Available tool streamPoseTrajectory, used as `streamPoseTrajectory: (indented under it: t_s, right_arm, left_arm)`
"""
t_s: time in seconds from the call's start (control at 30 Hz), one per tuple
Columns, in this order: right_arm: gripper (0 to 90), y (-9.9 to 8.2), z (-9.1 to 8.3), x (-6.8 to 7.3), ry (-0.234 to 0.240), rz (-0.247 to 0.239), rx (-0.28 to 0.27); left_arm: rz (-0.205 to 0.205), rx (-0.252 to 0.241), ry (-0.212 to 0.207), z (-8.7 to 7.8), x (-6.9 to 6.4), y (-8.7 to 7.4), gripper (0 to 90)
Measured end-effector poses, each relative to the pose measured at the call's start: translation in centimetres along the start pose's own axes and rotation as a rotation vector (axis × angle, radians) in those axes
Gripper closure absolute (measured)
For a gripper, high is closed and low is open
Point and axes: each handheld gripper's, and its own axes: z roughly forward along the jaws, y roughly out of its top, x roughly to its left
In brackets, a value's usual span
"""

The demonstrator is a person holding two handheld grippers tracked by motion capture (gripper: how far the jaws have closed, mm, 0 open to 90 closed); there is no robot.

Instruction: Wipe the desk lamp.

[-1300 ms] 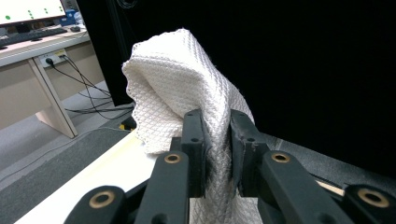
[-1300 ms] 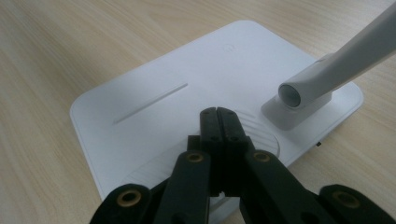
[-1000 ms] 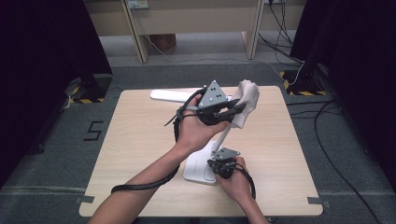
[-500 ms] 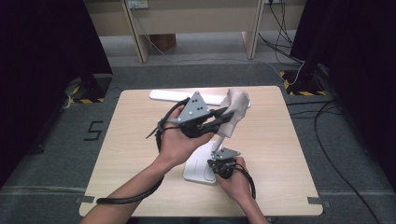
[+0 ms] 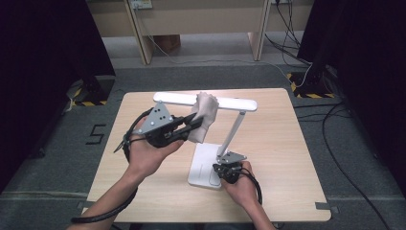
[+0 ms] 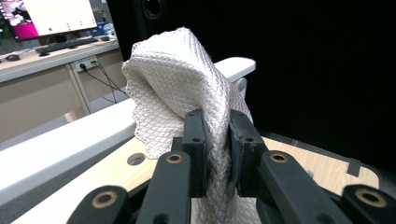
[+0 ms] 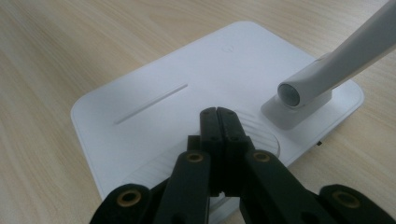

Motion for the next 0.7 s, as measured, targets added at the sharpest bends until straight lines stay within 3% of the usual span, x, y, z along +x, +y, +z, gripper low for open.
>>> streamPoseTrajectory:
  t_s: [0.27,0.7]
  right_arm:
    - [90.0,0.1,0.0,0.0,0.001,-0.009,0.002]
    - [90.0,0.1,0.0,0.0,0.003,-0.004,0.002]
  left_arm:
    - [0.008,0.009,0.06,-2.7,1.3,-1.4,78.7]
    - [-0.066,0.034,0.14,-5.9,3.8,-5.4,78.7]
